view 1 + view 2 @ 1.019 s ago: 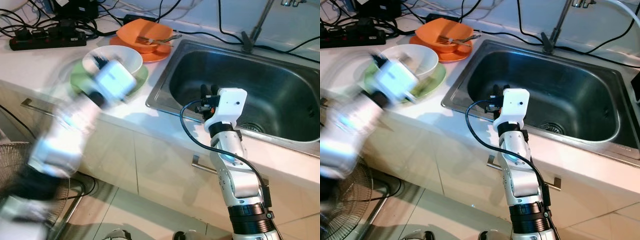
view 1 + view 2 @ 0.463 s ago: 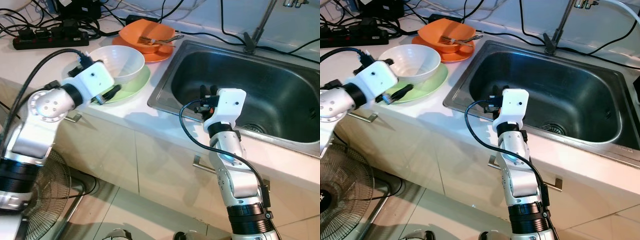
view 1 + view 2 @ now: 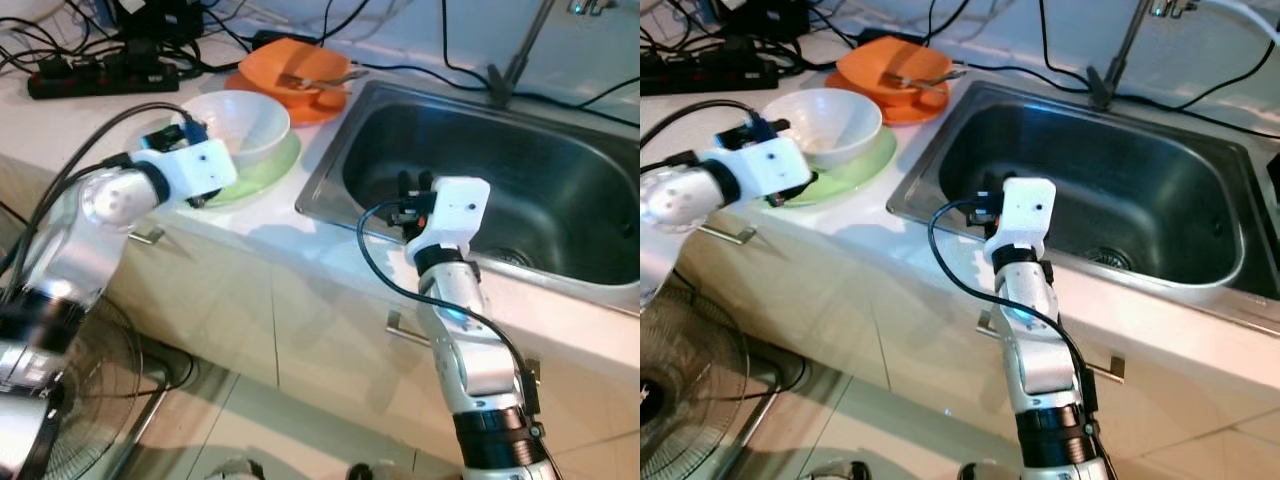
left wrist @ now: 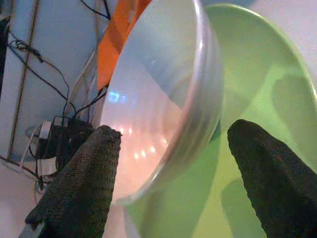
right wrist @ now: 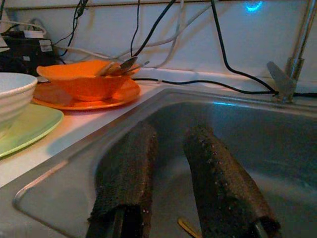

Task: Kitchen organization

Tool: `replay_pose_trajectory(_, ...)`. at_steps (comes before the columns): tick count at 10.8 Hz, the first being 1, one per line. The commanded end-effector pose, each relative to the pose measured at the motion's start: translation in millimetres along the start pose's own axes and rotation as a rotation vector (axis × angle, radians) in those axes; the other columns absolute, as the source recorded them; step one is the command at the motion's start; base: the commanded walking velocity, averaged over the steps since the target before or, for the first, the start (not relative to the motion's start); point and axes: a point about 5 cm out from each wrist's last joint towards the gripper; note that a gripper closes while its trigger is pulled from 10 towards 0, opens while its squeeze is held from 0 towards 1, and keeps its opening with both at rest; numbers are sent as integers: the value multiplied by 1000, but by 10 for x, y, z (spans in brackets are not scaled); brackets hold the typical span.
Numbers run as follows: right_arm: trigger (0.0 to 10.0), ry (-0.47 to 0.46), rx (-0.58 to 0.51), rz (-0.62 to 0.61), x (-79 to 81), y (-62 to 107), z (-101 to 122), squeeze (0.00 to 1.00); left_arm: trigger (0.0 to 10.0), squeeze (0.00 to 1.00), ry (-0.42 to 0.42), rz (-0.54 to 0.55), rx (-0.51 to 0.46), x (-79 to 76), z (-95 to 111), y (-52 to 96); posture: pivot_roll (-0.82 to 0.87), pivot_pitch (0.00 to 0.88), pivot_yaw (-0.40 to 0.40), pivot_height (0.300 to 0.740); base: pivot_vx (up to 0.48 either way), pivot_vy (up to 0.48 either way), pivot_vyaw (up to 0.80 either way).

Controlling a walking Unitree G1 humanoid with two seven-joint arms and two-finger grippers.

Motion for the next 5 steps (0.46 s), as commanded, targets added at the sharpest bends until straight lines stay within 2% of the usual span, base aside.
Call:
replay_pose_trajectory(1, 10000, 8, -9, -12, -17, 0, 25, 0, 10000, 0, -37, -1, -4, 23, 20, -43, -15, 80, -41, 740, 0, 0, 0)
replay_pose_trajectory(5, 10000, 6, -9, -22, -23, 8, 22, 0, 10000, 0, -114, -50, 29, 72, -54, -184, -19, 81, -36, 740, 0, 0, 0)
Point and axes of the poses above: a point about 5 cm out from each wrist's last joint towards the gripper, its own y axis pointing back from the gripper into the wrist, its own z axis along the axis of the wrist's last joint, x = y × z, and after that the axes turned 5 degrees about -y, right-handed
